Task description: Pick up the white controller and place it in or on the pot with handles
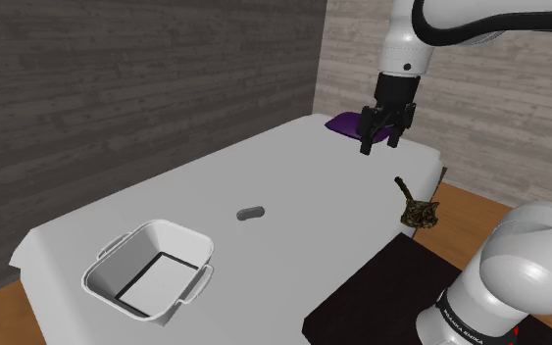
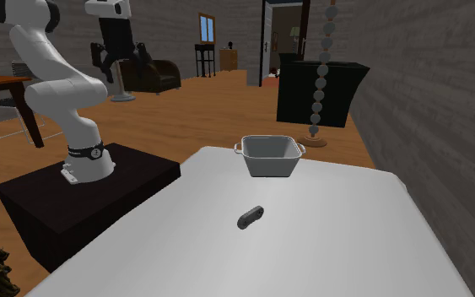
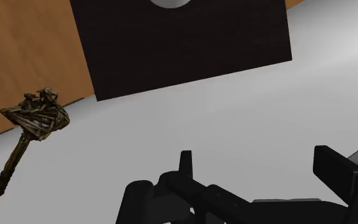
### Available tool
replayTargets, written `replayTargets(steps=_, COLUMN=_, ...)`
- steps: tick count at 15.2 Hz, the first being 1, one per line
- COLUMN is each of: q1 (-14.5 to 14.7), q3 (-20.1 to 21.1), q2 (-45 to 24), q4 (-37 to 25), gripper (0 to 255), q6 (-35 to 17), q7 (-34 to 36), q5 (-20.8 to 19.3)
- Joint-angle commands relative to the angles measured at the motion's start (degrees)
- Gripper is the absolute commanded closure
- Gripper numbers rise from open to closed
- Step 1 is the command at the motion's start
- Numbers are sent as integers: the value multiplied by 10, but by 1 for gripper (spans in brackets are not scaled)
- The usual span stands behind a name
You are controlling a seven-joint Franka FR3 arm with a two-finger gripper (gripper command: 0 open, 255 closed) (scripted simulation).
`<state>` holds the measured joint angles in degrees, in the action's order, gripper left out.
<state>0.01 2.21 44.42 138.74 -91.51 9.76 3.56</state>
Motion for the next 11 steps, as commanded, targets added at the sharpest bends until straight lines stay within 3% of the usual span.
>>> replayTargets(steps=1, q1=0, q3=0, q2=0, q4=0, gripper=0, q6=0, q7=0, q5=0)
replayTargets(steps=11, q1=27, q3=-51, q2=-183, q4=0, gripper=0, q6=-175, q7=-191, q5=-53)
